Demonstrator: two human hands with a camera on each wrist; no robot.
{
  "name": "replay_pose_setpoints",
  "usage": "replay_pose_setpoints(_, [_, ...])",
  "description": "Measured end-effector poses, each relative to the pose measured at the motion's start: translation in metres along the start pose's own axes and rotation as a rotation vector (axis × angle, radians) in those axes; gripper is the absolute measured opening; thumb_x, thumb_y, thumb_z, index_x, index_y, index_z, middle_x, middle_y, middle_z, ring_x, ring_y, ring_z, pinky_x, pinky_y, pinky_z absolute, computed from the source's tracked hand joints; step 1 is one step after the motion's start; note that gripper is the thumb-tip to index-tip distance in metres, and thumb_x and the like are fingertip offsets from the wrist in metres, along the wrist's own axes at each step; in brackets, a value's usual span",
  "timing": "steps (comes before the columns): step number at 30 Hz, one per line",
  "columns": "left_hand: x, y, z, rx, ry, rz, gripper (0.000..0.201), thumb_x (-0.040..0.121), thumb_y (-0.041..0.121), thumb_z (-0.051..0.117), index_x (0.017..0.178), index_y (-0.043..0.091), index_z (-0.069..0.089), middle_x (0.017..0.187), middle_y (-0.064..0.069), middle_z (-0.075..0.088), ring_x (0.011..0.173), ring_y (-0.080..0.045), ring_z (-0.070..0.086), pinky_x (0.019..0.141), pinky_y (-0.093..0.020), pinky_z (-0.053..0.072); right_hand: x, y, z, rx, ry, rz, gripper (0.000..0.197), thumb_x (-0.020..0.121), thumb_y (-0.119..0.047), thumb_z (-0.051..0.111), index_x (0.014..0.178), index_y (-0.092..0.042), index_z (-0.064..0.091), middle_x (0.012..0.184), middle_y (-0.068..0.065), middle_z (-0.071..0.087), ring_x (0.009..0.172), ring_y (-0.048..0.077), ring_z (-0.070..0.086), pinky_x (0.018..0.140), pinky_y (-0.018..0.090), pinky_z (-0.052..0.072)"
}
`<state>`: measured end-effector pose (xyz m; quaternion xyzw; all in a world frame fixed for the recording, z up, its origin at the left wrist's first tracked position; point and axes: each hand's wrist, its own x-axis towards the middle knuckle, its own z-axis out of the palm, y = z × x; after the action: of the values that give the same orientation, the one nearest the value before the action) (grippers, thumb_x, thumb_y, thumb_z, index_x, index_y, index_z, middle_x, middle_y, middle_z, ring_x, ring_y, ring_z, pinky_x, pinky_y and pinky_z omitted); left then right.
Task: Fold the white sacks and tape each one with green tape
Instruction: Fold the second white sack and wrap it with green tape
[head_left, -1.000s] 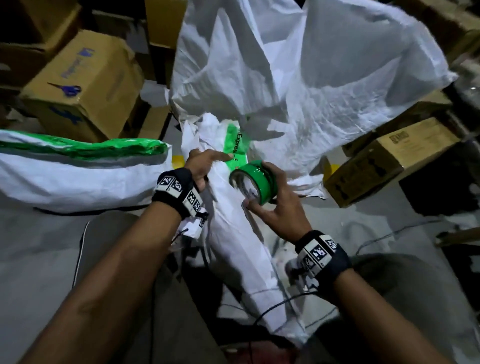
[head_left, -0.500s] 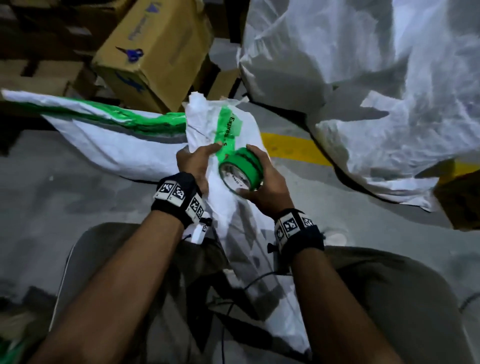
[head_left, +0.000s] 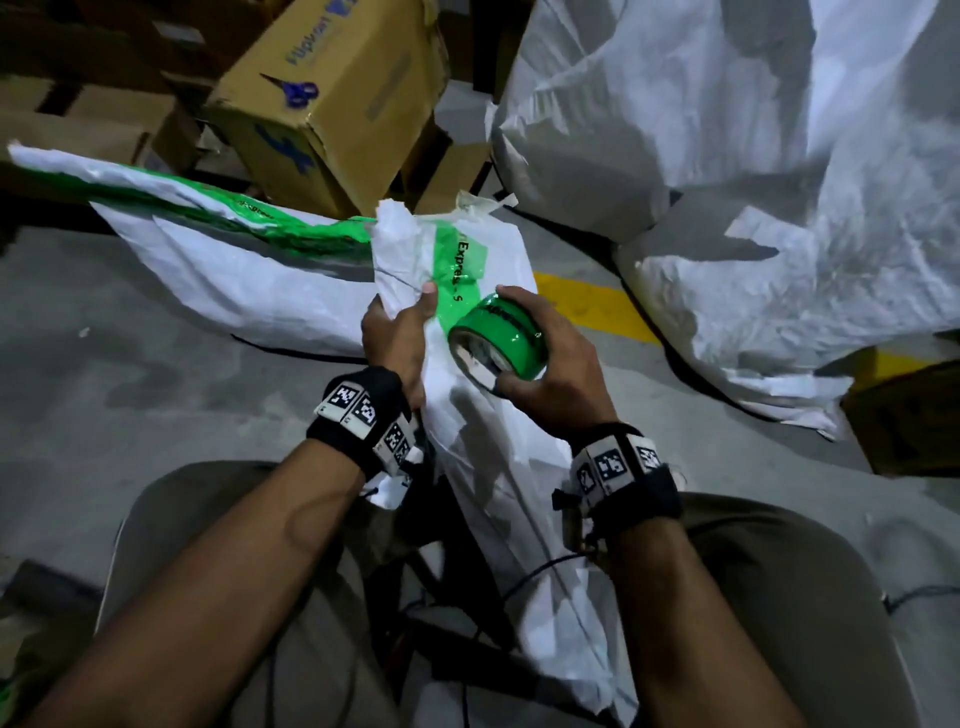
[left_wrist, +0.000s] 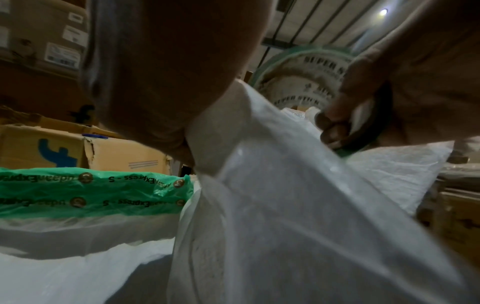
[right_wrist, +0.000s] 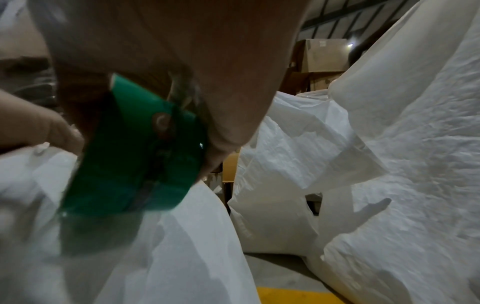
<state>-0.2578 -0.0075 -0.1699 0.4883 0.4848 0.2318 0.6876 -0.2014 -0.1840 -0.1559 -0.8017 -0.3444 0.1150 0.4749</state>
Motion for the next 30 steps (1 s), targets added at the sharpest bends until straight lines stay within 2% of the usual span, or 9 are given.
replay_pose_setpoints(3, [-0.004, 0.002, 0.004, -0.034, -0.05, 0.0, 0.034, 0.072, 0.032, 0.081, 0.102, 0.018, 0.073, 0.098, -0.002, 0.078, 0.093, -0.025, 0.074, 0.088, -0.052, 0.059, 0.015, -0.012, -0.002, 0.003, -0.117, 0.184, 0.063, 0.079, -0.045, 0.079, 0.135, -0.034, 0.051, 0.125, -0.004, 0.061, 0.112, 0.013, 0.059, 0.096, 0.033, 0.049])
replay_pose_setpoints(6, [-0.005, 0.0, 0.004, -0.048, -0.093, -0.003, 0.031, 0.072, 0.032, 0.081, 0.1, 0.019, 0.074, 0.097, -0.003, 0.078, 0.093, -0.026, 0.074, 0.088, -0.052, 0.059, 0.036, -0.013, 0.006, 0.015, -0.125, 0.389, 0.054, 0.091, -0.066, 0.055, 0.134, -0.034, 0.05, 0.124, 0.005, 0.066, 0.113, 0.022, 0.062, 0.1, 0.04, 0.047])
replay_pose_setpoints(9, [-0.009, 0.003, 0.002, -0.076, -0.131, -0.012, 0.025, 0.081, 0.023, 0.08, 0.103, 0.016, 0.073, 0.1, -0.005, 0.078, 0.093, -0.027, 0.075, 0.086, -0.048, 0.06, 0.057, -0.004, 0.009, 0.019, -0.07, 0.458, 0.047, 0.092, -0.062, 0.057, 0.13, -0.035, 0.057, 0.134, 0.003, 0.063, 0.124, 0.021, 0.058, 0.108, 0.04, 0.043])
replay_pose_setpoints(13, [-0.012, 0.012, 0.005, -0.054, -0.203, -0.026, 0.022, 0.088, 0.007, 0.073, 0.11, 0.008, 0.07, 0.094, -0.004, 0.078, 0.083, -0.022, 0.076, 0.067, -0.031, 0.06, 0.069, 0.008, 0.01, 0.118, -0.034, 0.456, 0.035, 0.068, -0.072, 0.069, 0.098, -0.055, 0.066, 0.123, -0.013, 0.067, 0.112, 0.015, 0.066, 0.101, 0.043, 0.052])
replay_pose_setpoints(17, [-0.005, 0.021, 0.001, 0.04, -0.239, -0.006, 0.026, 0.083, 0.002, 0.074, 0.108, 0.01, 0.074, 0.098, -0.004, 0.078, 0.093, -0.024, 0.075, 0.086, -0.043, 0.06, 0.075, 0.003, 0.009, 0.178, -0.008, 0.39, 0.012, 0.079, -0.053, 0.076, 0.087, -0.052, 0.067, 0.111, -0.015, 0.068, 0.104, 0.013, 0.069, 0.094, 0.044, 0.056])
replay_pose_setpoints(21, [0.0, 0.028, -0.003, 0.111, -0.277, -0.016, 0.024, 0.081, 0.005, 0.078, 0.104, 0.01, 0.075, 0.097, -0.004, 0.078, 0.098, -0.027, 0.073, 0.084, -0.045, 0.059, 0.086, -0.001, 0.001, 0.143, 0.054, 0.359, 0.016, 0.086, -0.036, 0.075, 0.076, -0.044, 0.067, 0.088, -0.018, 0.07, 0.082, 0.012, 0.069, 0.086, 0.046, 0.058])
replay_pose_setpoints(24, [0.003, 0.029, -0.005, 0.104, -0.305, -0.028, 0.021, 0.081, 0.006, 0.079, 0.101, 0.013, 0.075, 0.097, -0.004, 0.078, 0.092, -0.023, 0.074, 0.076, -0.037, 0.058, 0.091, -0.01, -0.009, 0.003, 0.052, 0.344, 0.009, 0.085, -0.039, 0.074, 0.077, -0.036, 0.07, 0.089, -0.016, 0.071, 0.088, 0.01, 0.068, 0.088, 0.038, 0.055])
replay_pose_setpoints(27, [0.006, 0.026, -0.005, 0.108, -0.336, -0.034, 0.025, 0.082, 0.013, 0.08, 0.107, 0.016, 0.073, 0.101, -0.001, 0.078, 0.097, -0.023, 0.073, 0.082, -0.037, 0.057, 0.094, -0.026, -0.023, -0.236, 0.048, 0.349, 0.017, 0.083, -0.044, 0.071, 0.088, -0.029, 0.077, 0.092, -0.003, 0.075, 0.09, 0.017, 0.068, 0.084, 0.031, 0.053])
replay_pose_setpoints(30, [0.005, 0.024, -0.001, 0.136, -0.322, -0.003, 0.031, 0.081, 0.023, 0.08, 0.111, 0.018, 0.073, 0.101, 0.003, 0.077, 0.1, -0.024, 0.072, 0.084, -0.039, 0.055, 0.096, -0.041, -0.034, -0.386, 0.094, 0.308, 0.024, 0.077, -0.047, 0.066, 0.09, -0.031, 0.078, 0.088, 0.003, 0.075, 0.086, 0.026, 0.069, 0.081, 0.038, 0.057])
